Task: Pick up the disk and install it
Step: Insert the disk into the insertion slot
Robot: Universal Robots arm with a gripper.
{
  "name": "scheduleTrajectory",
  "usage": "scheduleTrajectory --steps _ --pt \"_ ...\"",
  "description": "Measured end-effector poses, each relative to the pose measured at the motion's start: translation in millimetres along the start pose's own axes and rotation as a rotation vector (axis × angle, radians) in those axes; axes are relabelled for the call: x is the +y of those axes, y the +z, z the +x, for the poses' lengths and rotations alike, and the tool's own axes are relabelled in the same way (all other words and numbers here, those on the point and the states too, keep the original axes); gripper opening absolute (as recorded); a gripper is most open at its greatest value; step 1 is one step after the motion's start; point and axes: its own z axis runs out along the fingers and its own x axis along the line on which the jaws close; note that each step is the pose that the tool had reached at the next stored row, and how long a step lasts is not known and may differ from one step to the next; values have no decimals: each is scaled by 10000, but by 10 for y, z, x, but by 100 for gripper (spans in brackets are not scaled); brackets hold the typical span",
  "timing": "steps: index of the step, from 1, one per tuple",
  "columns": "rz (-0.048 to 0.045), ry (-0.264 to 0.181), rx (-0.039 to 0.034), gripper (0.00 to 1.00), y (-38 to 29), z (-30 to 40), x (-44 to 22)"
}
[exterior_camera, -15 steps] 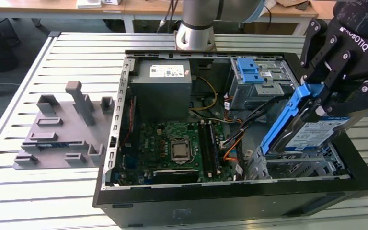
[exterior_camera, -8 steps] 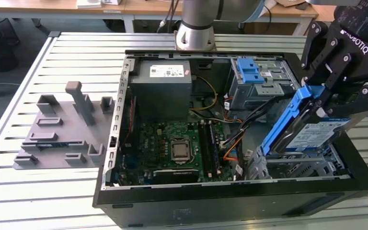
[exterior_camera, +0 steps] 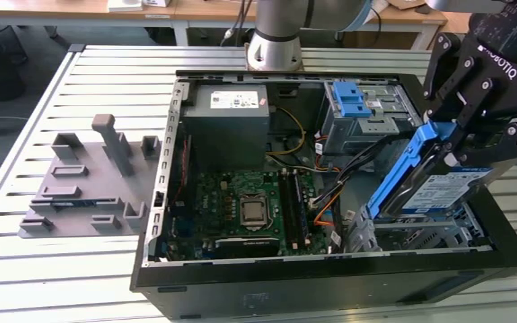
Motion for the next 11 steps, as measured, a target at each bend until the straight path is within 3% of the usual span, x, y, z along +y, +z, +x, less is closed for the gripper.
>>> scheduleTrajectory --steps 11 --pt "1 28 0 36 55 1 -1"
